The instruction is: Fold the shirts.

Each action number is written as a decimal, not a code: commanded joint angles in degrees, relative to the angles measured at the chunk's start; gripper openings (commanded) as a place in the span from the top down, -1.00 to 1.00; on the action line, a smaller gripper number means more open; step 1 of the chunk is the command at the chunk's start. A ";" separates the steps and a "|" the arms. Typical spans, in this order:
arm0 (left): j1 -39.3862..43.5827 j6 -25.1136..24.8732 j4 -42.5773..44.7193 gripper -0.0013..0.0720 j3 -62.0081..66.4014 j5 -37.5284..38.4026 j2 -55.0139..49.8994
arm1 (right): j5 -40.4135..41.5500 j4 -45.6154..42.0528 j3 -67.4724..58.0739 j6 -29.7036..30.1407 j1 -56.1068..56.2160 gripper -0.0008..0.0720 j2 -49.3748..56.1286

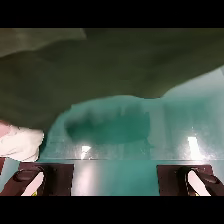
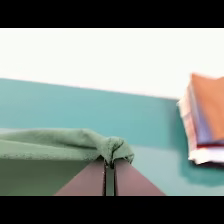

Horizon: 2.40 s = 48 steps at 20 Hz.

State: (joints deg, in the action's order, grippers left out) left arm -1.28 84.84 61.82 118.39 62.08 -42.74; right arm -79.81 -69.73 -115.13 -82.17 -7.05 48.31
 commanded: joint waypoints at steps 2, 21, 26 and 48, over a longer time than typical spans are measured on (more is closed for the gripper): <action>0.00 1.01 2.14 0.90 0.85 3.48 -4.61 | -6.45 -5.25 -10.45 -2.10 -0.04 0.93 6.64; 0.04 -3.82 -0.13 0.89 -23.80 -11.85 -53.53 | -0.98 -5.38 1.88 -1.53 8.15 0.93 59.12; 0.04 -8.81 1.46 0.89 -19.30 2.27 -53.37 | -2.21 -5.53 3.26 -0.20 8.09 0.93 55.32; 0.22 1.42 9.27 -0.34 -70.53 17.05 -19.08 | 1.60 -1.77 46.49 -1.75 3.28 -0.26 22.34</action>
State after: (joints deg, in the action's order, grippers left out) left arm -1.10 83.61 72.90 61.21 78.89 -72.18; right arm -79.50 -71.99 -73.30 -83.88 -3.01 76.53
